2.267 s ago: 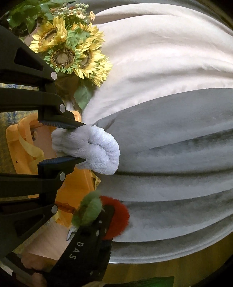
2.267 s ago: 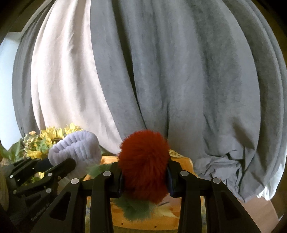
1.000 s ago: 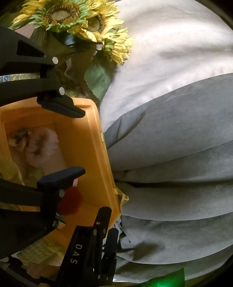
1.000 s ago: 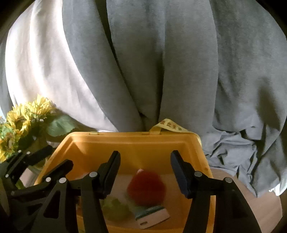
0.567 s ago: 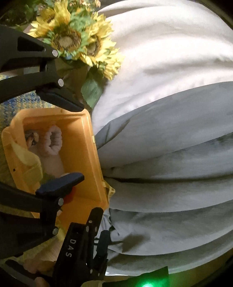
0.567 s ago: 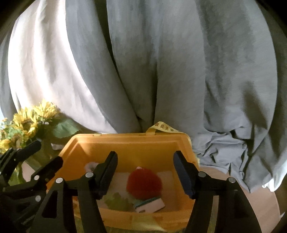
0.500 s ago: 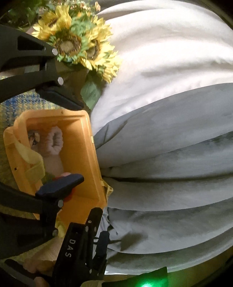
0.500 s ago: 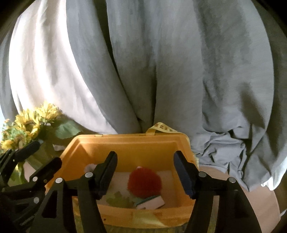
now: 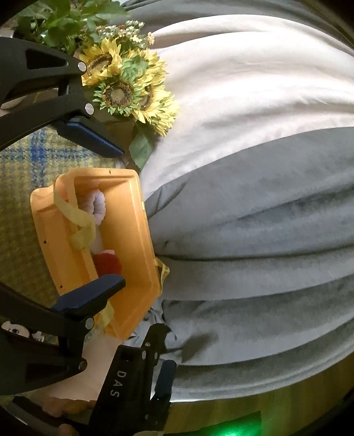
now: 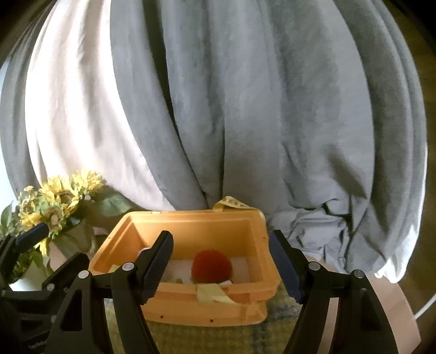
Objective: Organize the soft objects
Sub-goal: 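Withdraw both tools toward the Mickey plush and white tissue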
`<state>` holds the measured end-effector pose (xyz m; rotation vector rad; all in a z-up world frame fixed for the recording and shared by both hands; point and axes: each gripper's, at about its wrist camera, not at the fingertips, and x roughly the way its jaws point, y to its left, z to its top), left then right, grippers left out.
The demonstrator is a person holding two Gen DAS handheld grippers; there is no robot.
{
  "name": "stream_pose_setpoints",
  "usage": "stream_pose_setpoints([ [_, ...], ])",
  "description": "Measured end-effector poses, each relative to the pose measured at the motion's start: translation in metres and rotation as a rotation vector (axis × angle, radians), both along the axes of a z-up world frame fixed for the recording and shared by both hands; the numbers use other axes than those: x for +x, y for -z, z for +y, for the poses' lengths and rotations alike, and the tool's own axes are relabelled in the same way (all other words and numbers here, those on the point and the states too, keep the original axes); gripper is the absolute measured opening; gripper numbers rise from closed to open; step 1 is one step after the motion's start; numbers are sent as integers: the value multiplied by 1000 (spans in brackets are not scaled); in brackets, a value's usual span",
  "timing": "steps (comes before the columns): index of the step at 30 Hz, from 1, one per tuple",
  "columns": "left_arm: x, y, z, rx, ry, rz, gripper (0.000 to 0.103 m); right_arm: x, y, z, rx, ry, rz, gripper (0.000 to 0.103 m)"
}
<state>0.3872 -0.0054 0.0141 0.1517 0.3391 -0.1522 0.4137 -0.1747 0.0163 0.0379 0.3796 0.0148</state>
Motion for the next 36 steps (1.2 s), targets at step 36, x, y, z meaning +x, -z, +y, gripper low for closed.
stream_pose_setpoints([
  [36, -127, 36, -74, 19, 111, 130, 91, -136, 32, -77, 18, 92, 69, 73],
])
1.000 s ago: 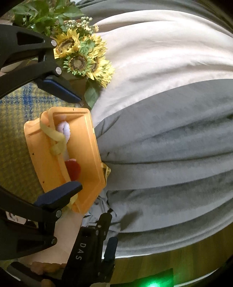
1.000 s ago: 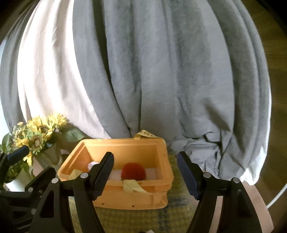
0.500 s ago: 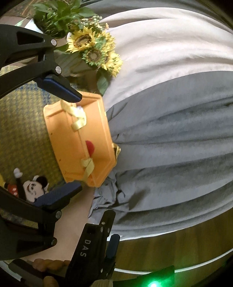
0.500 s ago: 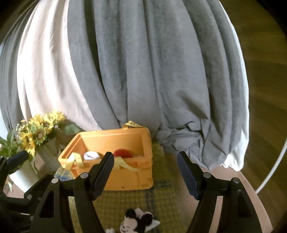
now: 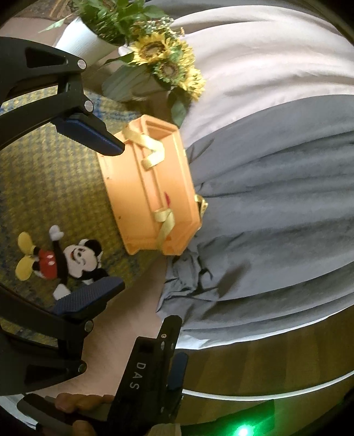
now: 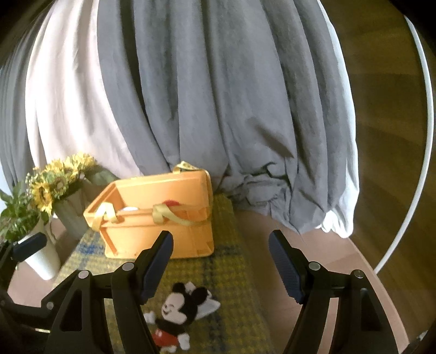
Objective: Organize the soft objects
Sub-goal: 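Withdraw both tools toward the Mickey plush and white tissue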
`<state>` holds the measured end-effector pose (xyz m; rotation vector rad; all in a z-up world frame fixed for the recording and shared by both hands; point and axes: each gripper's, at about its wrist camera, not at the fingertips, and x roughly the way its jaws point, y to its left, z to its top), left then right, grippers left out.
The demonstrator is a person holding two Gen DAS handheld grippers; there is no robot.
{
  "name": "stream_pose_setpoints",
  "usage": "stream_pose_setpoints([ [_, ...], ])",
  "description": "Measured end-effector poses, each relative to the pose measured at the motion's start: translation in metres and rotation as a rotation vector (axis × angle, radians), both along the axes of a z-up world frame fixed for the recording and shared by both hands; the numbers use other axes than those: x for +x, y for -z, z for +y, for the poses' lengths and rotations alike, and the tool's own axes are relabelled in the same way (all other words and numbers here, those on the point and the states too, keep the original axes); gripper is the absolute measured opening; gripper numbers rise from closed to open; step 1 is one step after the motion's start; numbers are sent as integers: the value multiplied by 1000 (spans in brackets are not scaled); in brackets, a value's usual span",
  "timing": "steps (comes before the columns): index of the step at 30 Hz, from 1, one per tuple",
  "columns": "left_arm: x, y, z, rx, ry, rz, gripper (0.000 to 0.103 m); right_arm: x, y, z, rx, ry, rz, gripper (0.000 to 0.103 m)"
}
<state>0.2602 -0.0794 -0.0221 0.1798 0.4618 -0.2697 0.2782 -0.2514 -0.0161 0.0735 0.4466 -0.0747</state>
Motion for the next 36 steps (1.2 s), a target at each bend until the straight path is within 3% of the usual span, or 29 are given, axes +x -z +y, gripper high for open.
stream_pose_setpoints([
  [15, -11, 41, -18, 34, 1, 113, 91, -5, 34, -14, 16, -44, 95, 73],
  [36, 6, 104, -37, 69, 33, 264, 90, 22, 94, -23, -17, -104, 253, 73],
])
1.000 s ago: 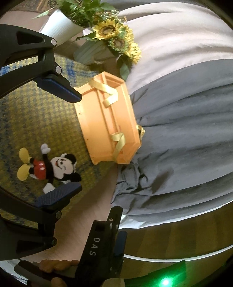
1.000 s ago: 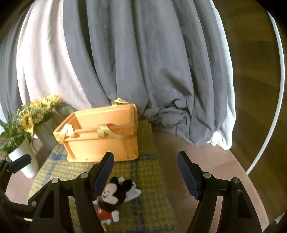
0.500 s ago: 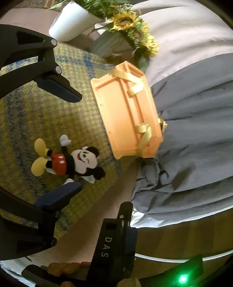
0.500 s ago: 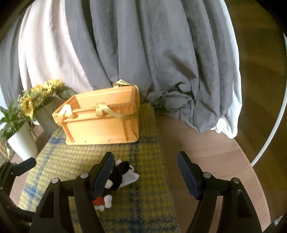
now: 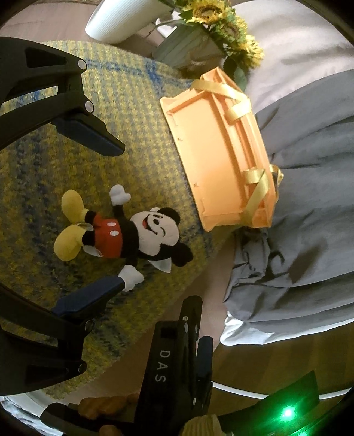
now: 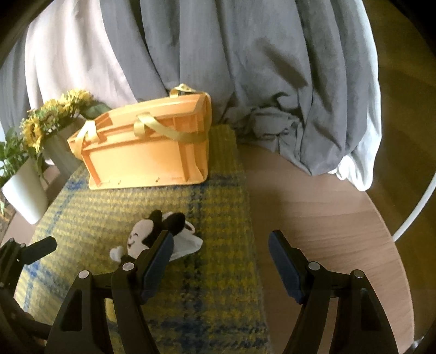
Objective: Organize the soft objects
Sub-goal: 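Withdraw both tools toward the Mickey plush and white tissue, then close the left tool on the Mickey plush while the right tool grips the white tissue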
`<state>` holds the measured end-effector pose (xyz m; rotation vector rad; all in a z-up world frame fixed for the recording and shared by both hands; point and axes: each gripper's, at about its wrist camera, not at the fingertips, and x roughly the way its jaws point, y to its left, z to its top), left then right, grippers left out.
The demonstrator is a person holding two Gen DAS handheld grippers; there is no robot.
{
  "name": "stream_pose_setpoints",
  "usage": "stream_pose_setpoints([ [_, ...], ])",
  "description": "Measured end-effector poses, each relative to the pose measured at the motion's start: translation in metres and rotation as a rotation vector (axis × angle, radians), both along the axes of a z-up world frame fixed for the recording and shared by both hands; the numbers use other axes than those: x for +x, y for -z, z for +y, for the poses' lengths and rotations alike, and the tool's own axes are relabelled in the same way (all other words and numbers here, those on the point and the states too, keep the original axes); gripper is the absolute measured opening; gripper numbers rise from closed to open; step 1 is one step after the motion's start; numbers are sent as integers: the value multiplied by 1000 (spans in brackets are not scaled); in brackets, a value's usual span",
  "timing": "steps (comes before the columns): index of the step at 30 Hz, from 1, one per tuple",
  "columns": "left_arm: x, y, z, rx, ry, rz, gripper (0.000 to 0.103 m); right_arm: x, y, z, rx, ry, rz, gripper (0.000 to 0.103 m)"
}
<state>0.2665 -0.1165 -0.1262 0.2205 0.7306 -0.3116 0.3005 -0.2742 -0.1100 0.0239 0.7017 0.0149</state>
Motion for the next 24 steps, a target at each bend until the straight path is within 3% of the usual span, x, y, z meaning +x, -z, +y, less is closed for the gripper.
stream_pose_setpoints([
  [9, 12, 21, -9, 13, 14, 46, 88, 17, 23, 0, -25, -48, 36, 71],
  [18, 23, 34, -17, 27, 19, 56, 86, 37, 46, 1, -28, -124, 78, 63],
  [24, 30, 42, -19, 22, 12, 77, 80, 48, 59, 7, -32, -188, 99, 54],
])
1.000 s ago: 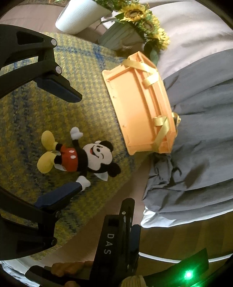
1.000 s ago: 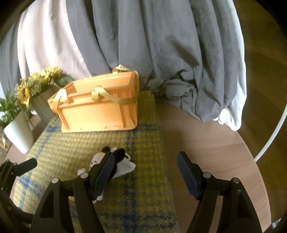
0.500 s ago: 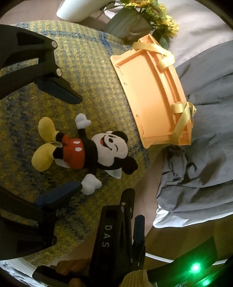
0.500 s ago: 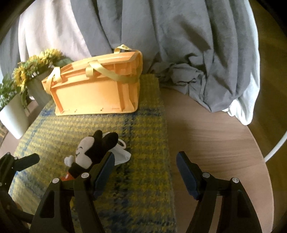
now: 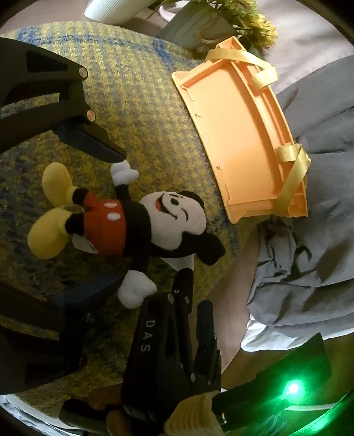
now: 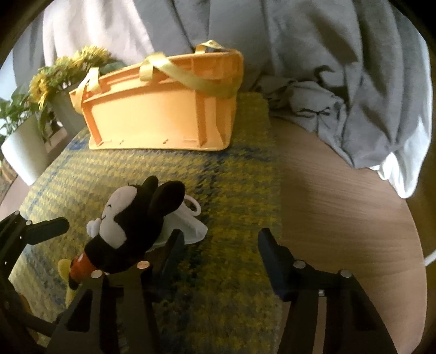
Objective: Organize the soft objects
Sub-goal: 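Close the left tool on the Mickey plush while the right tool grips the white tissue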
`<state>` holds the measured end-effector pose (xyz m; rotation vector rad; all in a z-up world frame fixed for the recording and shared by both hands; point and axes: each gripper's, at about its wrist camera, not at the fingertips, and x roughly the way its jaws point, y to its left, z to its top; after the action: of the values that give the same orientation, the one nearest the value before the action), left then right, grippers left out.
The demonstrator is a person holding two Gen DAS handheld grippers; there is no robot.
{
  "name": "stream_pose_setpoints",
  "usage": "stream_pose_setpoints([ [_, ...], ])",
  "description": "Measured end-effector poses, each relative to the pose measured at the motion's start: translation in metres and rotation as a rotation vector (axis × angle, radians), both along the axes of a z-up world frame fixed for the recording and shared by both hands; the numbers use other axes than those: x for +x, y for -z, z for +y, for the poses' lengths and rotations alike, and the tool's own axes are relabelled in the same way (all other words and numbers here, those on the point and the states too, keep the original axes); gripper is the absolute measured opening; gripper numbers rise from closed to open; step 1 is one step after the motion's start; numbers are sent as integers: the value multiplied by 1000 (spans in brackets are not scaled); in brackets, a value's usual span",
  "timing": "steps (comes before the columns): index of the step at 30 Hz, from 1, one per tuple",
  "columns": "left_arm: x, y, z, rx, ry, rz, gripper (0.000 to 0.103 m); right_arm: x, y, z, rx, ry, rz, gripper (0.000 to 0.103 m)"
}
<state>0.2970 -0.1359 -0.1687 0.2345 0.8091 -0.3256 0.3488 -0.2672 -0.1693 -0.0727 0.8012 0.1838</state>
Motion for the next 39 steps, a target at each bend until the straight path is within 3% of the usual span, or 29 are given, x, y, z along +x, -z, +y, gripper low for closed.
stream_pose_setpoints([
  [6, 4, 2, 0, -17, 4, 7, 70, 9, 8, 7, -4, -45, 8, 47],
  [8, 6, 3, 1, -23, 1, 15, 60, 12, 11, 12, -10, -74, 12, 43],
  [12, 7, 4, 4, -50, 7, 34, 53, 18, 18, 21, -14, -105, 32, 34],
  [14, 6, 3, 4, -62, 18, 36, 41, 18, 19, 21, 1, -109, 36, 27],
  [16, 4, 2, 1, -66, 16, 32, 40, 19, 20, 22, 16, -117, 41, 16],
  [19, 3, 0, 3, -77, 9, 28, 39, 16, 19, 20, 28, -115, 35, 8],
  [29, -3, -23, 17, -135, -33, -25, 38, 1, -1, 12, 100, -18, -11, 6],
  [39, -10, -45, 32, -155, -67, -89, 38, -5, -7, 24, 109, -20, -25, 4],
])
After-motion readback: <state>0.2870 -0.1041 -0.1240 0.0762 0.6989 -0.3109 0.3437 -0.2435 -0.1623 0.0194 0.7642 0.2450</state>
